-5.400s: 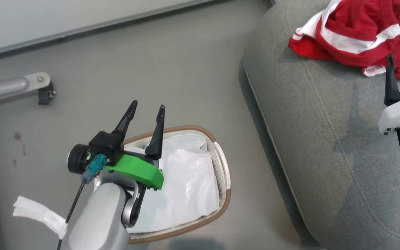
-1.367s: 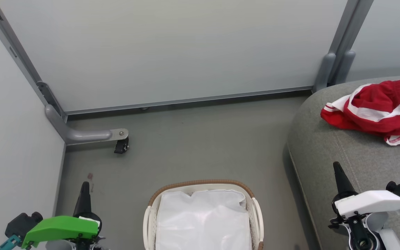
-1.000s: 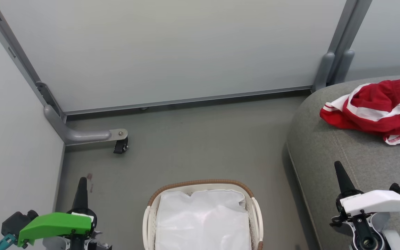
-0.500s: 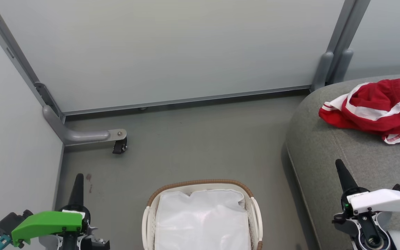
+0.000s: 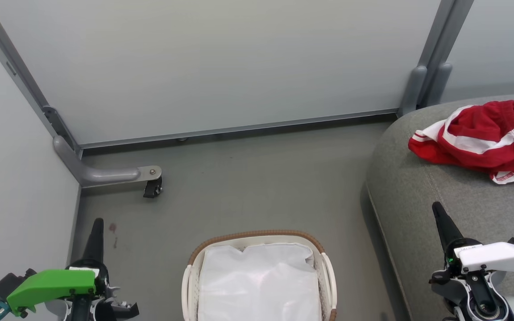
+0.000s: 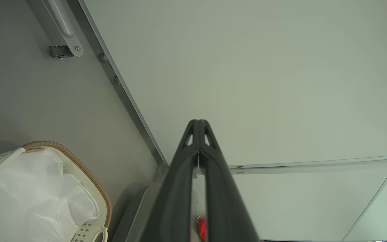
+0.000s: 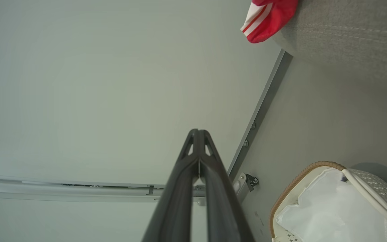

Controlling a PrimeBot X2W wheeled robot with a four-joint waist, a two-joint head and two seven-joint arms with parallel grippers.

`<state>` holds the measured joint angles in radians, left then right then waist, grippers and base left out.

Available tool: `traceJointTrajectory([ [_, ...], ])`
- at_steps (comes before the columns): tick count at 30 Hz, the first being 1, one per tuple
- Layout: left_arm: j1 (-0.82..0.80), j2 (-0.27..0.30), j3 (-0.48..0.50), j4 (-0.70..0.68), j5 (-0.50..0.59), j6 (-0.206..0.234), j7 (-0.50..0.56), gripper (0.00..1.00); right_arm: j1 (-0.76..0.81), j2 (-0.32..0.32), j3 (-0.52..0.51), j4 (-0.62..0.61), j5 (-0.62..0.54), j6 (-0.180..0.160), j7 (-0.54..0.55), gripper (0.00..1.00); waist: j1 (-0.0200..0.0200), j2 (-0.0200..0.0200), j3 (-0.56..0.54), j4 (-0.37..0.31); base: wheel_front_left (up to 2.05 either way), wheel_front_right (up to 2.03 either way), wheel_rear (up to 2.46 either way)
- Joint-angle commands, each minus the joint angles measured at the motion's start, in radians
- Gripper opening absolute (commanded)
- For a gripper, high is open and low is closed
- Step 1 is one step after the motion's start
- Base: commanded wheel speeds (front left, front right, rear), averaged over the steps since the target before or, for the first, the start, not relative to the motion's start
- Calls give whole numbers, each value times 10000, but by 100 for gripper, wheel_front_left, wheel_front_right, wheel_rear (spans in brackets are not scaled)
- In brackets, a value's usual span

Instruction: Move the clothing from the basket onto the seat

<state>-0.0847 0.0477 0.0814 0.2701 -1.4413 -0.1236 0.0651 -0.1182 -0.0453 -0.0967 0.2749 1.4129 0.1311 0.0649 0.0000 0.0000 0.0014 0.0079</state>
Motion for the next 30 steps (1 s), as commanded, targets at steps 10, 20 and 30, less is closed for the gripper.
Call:
traceJointTrajectory([
  [10,-254,41,176,-159,-805,-80,234,0,106,-68,-105,-194,923,-5,241,0,0,0,6,-31,0,0,0],
  [20,-289,44,301,-240,-1408,-100,423,0,129,-74,-162,-282,1635,-6,432,0,0,0,13,-60,0,0,0],
  [30,-289,46,355,-264,-1732,-100,532,0,149,-78,-193,-333,2015,-7,528,0,0,0,16,-79,0,0,0],
])
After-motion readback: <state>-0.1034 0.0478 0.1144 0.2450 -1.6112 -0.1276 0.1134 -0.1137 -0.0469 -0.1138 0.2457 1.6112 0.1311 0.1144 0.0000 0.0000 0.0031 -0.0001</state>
